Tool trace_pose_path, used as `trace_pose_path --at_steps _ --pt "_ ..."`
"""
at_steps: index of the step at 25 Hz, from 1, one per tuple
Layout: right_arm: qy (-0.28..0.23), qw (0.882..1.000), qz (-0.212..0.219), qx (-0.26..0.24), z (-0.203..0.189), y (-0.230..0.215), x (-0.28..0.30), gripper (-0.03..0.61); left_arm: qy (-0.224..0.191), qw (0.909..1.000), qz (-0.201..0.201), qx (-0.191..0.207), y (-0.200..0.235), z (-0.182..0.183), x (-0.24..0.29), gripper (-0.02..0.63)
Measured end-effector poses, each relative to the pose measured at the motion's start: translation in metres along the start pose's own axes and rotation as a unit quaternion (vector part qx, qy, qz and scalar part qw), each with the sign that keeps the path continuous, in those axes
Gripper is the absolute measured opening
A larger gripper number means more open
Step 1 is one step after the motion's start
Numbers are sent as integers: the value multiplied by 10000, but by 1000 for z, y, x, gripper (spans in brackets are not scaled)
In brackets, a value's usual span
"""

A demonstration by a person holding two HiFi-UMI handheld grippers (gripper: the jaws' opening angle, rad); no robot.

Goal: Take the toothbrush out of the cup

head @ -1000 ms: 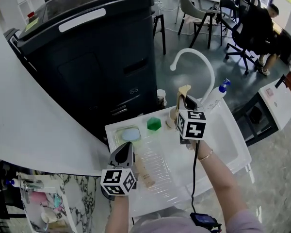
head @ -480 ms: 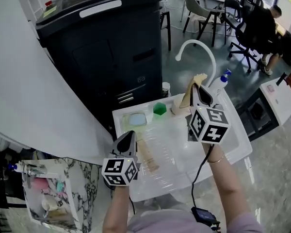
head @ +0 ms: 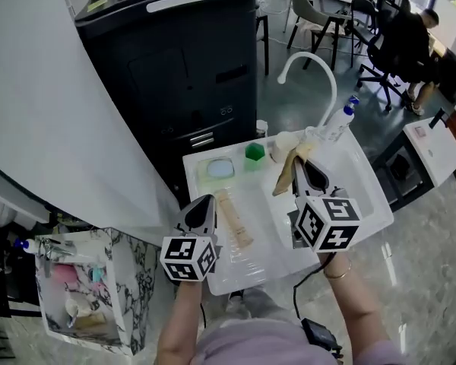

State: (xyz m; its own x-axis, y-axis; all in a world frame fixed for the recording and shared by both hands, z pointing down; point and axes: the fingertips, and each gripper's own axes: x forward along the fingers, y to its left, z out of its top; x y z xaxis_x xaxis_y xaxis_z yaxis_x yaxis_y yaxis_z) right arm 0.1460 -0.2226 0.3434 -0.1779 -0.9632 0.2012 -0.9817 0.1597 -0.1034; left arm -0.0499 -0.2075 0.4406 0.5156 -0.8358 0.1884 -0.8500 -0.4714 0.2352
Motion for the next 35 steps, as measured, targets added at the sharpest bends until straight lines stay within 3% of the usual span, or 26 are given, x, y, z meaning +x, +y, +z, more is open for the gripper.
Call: trace_pose_path --at_steps 11,23,35 --pt "963 9943 446 -102 -76 46 -20 18 57 9999 84 -130 8 -16 -30 0" --pt "2226 9711 818 -260 -178 65 12 17 283 9978 437 -416 29 -48 -36 0" --pt "2713 9560 940 -609 -223 70 74 15 357 9937 874 -606 59 -59 -26 0"
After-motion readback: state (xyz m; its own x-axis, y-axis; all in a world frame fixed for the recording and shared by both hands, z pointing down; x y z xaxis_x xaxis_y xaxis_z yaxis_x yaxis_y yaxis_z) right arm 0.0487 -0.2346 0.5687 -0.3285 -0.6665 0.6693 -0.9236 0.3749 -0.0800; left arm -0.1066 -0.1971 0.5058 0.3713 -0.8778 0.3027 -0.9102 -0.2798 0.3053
